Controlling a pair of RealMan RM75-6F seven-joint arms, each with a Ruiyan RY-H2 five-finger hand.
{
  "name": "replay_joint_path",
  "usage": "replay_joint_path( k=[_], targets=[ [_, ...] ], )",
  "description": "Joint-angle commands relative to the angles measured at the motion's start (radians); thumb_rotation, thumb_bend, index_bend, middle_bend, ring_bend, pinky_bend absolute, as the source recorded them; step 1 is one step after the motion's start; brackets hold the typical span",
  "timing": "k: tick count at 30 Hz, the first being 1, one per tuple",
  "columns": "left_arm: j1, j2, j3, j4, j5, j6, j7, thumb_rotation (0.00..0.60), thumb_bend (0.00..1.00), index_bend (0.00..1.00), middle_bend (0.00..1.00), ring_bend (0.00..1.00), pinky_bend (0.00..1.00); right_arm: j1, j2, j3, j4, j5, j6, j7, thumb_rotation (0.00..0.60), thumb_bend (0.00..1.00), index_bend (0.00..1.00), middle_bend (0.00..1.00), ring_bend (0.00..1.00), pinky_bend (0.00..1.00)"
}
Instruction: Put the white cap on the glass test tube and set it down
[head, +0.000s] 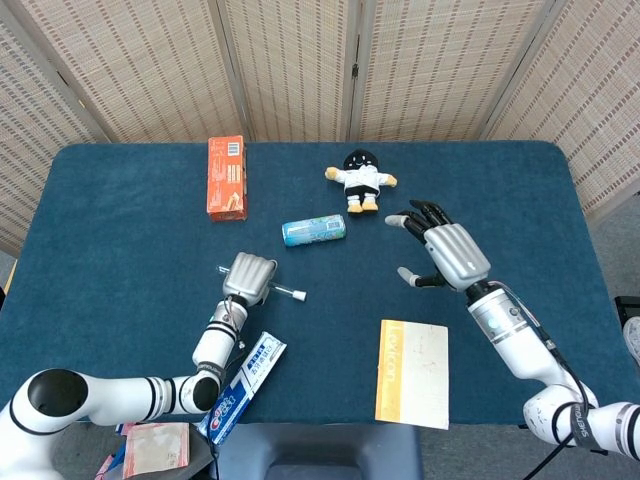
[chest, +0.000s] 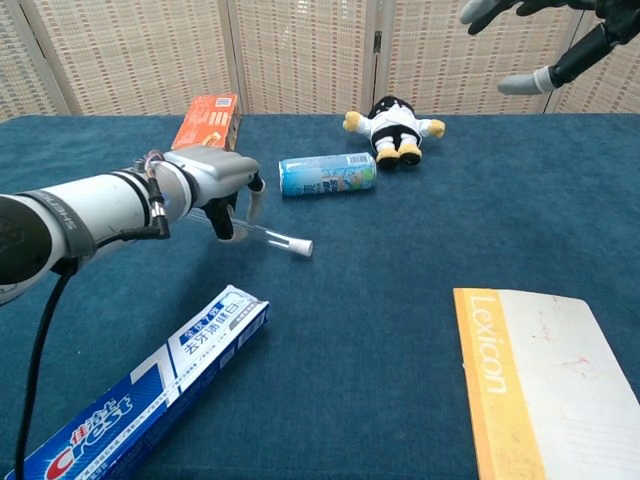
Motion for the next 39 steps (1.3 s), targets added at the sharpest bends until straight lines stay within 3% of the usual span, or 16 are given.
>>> replay_joint_path(
  k=[1, 8, 15, 17, 20, 24, 32, 39],
  targets=[
    [0.006, 0.005, -0.005, -0.01, -0.003, 0.003, 0.008, 0.6, 0.37, 0.39, 1.0, 1.0, 1.0, -0.003, 0.002, 0.003, -0.003, 0.0, 0.001, 0.007, 0.6, 0.27, 0.18, 0.18, 0.0, 0.0],
    [0.045, 0.073, -0.031, -0.104, 0.006, 0.031, -0.018, 0.6, 0.37, 0.34, 1.0, 1.0, 1.0, -0.019, 0.031, 0.001, -0.02, -0.005, 0.01, -0.003, 0.6, 0.27, 0.18, 0.18, 0.0, 0.0],
    [0.176, 0.285, -0.039, -0.336, 0.119, 0.124, -0.164, 0.6, 0.37, 0.34, 0.98, 0.97, 1.0, -0.073, 0.131, -0.034, -0.056, 0.003, 0.004, -0.006, 0.6, 0.36, 0.18, 0.18, 0.0, 0.0],
    [0.218, 0.345, -0.029, -0.387, 0.163, 0.151, -0.207, 0.6, 0.37, 0.34, 0.95, 0.94, 1.0, -0.094, 0.153, -0.047, -0.06, -0.005, 0.017, -0.01, 0.6, 0.39, 0.18, 0.19, 0.0, 0.04],
    [0.302, 0.448, -0.003, -0.451, 0.256, 0.193, -0.3, 0.6, 0.37, 0.34, 0.89, 0.88, 1.0, -0.138, 0.183, -0.075, -0.062, -0.03, 0.047, -0.011, 0.6, 0.42, 0.18, 0.23, 0.05, 0.17],
    [0.41, 0.545, 0.038, -0.466, 0.383, 0.252, -0.427, 0.6, 0.37, 0.36, 0.82, 0.77, 1.0, -0.192, 0.222, -0.111, -0.061, -0.076, 0.081, 0.01, 0.6, 0.43, 0.19, 0.26, 0.1, 0.24],
    [0.622, 0.63, 0.106, -0.402, 0.609, 0.441, -0.643, 0.6, 0.37, 0.35, 0.64, 0.6, 0.79, -0.321, 0.219, -0.179, 0.019, -0.224, 0.238, 0.089, 0.6, 0.45, 0.2, 0.26, 0.1, 0.25],
    [0.741, 0.637, 0.143, -0.374, 0.719, 0.547, -0.668, 0.6, 0.37, 0.32, 0.5, 0.46, 0.57, -0.416, 0.189, -0.216, 0.061, -0.277, 0.359, 0.061, 0.6, 0.45, 0.2, 0.26, 0.1, 0.24]
  ],
)
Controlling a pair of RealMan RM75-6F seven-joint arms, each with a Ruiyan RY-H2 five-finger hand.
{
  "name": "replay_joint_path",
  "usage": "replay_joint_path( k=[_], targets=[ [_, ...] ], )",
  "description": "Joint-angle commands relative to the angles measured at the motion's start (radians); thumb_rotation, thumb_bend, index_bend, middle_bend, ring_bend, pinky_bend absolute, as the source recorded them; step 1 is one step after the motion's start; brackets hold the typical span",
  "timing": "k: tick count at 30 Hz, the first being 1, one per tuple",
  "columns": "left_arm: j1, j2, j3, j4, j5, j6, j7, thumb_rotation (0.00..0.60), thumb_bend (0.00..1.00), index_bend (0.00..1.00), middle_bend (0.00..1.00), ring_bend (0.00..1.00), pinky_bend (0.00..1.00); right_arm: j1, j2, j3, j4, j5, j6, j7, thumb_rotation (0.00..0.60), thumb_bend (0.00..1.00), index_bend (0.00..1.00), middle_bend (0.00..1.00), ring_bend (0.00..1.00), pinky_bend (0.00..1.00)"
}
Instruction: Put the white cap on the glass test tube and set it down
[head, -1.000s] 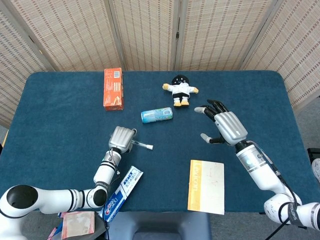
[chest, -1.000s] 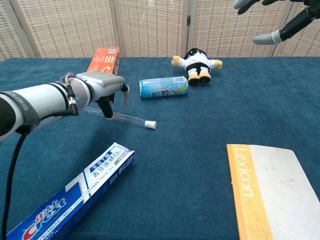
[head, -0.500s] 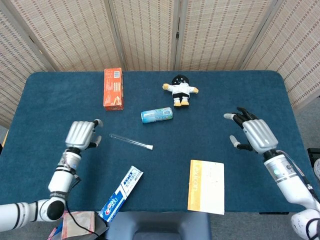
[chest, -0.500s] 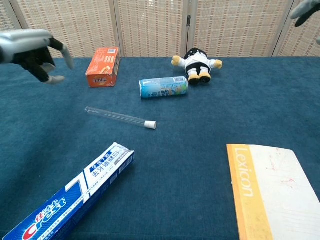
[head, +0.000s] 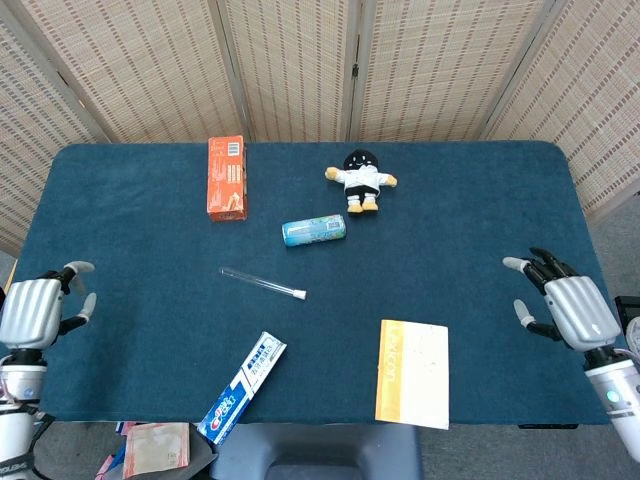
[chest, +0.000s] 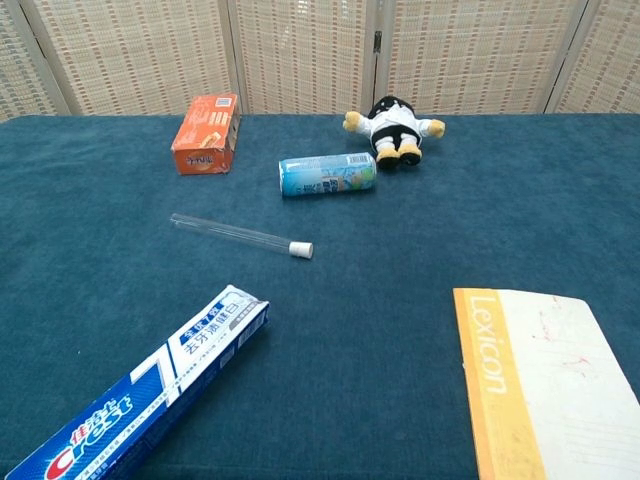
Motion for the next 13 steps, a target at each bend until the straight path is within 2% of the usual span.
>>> replay_joint_path(
  k=[1, 6, 13],
  targets=[
    [0.05, 0.003, 0.017, 0.012, 0.044, 0.049, -0.004, 0.6, 0.37, 0.31, 0.49, 0.44, 0.55, -0.043, -0.015, -0.02, 0.019, -0.025, 0.05, -0.021, 0.6, 0.45, 0.2, 0.26, 0.1, 0.24],
    [0.112, -0.003, 0.029, -0.011, 0.096, 0.106, 0.025, 0.6, 0.37, 0.28, 0.43, 0.37, 0.42, -0.096, -0.016, -0.038, 0.007, -0.029, 0.096, -0.042, 0.6, 0.45, 0.2, 0.26, 0.1, 0.24],
    [0.168, -0.004, 0.039, -0.051, 0.132, 0.121, 0.07, 0.6, 0.36, 0.26, 0.41, 0.36, 0.39, -0.153, -0.034, -0.048, 0.001, -0.004, 0.13, -0.035, 0.6, 0.45, 0.2, 0.27, 0.1, 0.23]
  ],
)
